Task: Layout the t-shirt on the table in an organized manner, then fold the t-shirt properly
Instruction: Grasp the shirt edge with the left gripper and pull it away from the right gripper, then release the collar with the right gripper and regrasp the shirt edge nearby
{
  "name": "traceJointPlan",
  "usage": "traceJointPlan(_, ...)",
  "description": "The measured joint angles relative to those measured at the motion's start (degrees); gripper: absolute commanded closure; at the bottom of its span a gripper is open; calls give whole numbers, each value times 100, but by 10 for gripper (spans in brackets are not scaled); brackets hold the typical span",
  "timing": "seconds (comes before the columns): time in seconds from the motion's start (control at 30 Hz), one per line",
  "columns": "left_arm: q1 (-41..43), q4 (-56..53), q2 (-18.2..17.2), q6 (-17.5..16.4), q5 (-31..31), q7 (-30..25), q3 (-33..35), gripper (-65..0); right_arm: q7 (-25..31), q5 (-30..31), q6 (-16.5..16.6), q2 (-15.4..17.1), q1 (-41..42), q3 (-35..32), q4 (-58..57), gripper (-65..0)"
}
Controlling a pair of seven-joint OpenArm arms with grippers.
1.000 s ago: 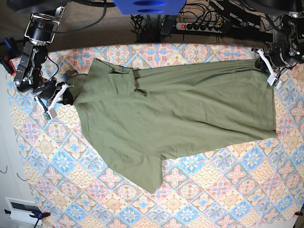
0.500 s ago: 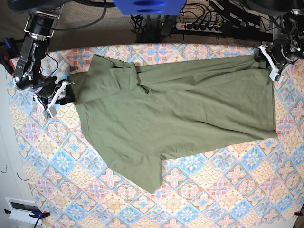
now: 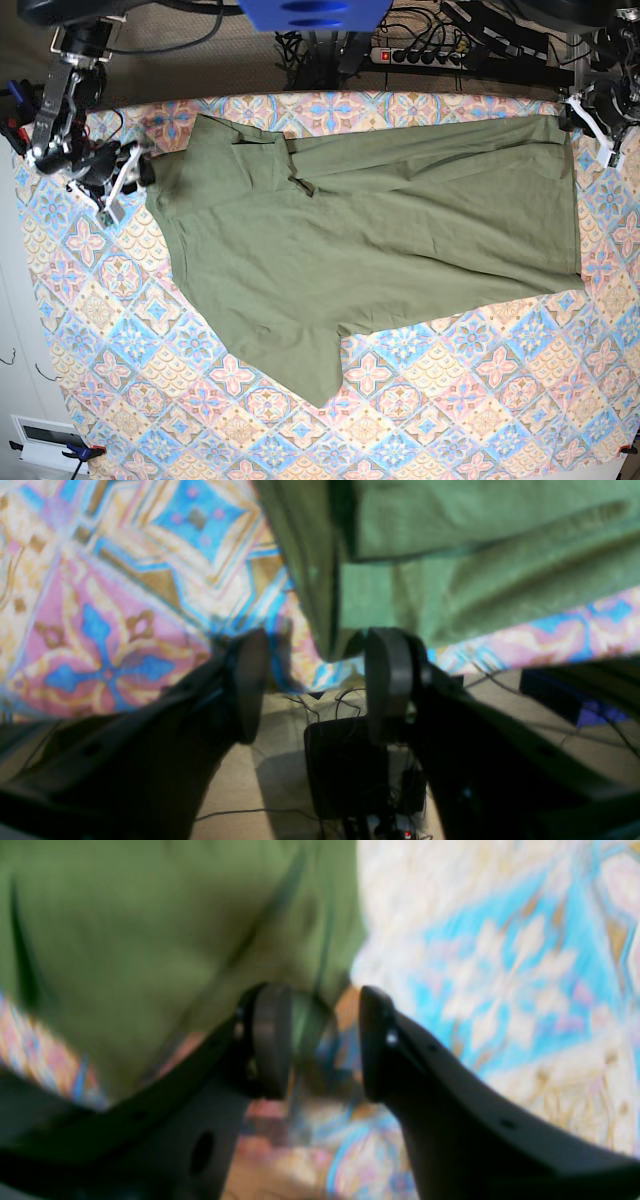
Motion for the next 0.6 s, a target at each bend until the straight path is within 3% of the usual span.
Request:
traceJointPlan(0.13, -20, 0, 120, -2, -367, 28, -13, -309, -48, 116, 0, 11, -304, 0, 627, -223)
traceJointPlan(0.33, -127, 0, 151, 0, -651, 33, -15, -309, -328, 52, -2, -9, -752, 0, 595, -223)
traceJointPlan(0.6, -396, 4, 387, 9, -645, 33, -17, -309, -337, 96, -4, -363, -1012, 0, 597, -223)
